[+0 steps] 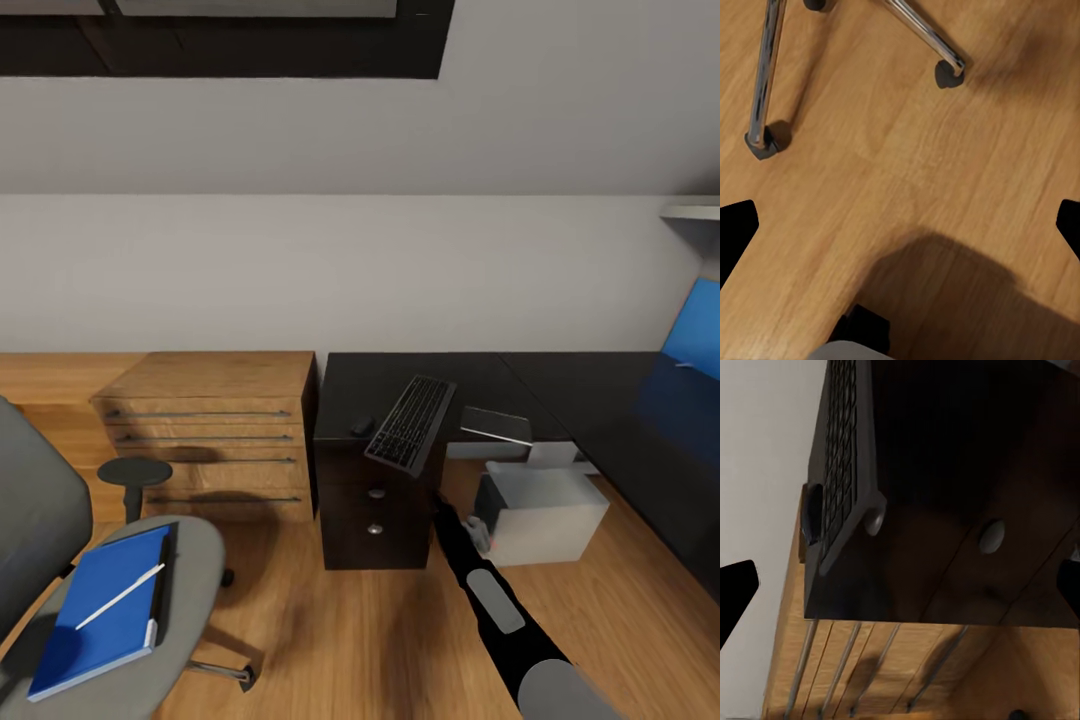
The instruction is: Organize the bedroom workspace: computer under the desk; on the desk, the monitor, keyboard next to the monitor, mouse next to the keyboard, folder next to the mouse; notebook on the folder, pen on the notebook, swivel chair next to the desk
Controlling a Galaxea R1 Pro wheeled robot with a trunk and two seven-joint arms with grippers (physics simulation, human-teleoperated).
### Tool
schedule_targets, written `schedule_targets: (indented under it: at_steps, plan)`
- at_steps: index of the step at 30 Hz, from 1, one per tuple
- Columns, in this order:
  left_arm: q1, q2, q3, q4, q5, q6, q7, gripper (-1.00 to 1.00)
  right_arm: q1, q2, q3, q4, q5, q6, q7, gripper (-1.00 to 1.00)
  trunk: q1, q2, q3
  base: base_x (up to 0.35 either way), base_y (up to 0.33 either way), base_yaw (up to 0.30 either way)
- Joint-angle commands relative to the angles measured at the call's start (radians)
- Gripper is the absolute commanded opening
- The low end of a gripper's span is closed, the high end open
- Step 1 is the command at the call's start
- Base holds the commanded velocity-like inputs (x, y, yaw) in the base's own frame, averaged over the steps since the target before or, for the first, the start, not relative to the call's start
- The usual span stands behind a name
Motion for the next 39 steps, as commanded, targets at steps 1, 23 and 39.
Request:
schedule_targets:
  at_steps: [1,23,39]
  plan:
    - [-0.001,0.000,0.008,0.001,0.005,-0.002,-0.010,1.00,-0.001,0.009,0.003,0.001,-0.011,-0.006,0.002,1.00,0.004,-0.008,-0.004,0.000,0.000,0.000]
    - [-0.001,-0.001,0.008,0.001,0.005,-0.002,-0.010,1.00,-0.001,0.077,0.002,-0.013,-0.146,-0.013,0.037,1.00,0.088,-0.162,-0.073,0.000,0.000,0.000]
    - [-0.001,-0.001,0.008,0.001,0.005,-0.001,-0.010,1.00,-0.001,0.072,0.000,-0.066,-0.213,-0.009,0.171,1.00,0.111,-0.204,-0.092,0.000,0.000,0.000]
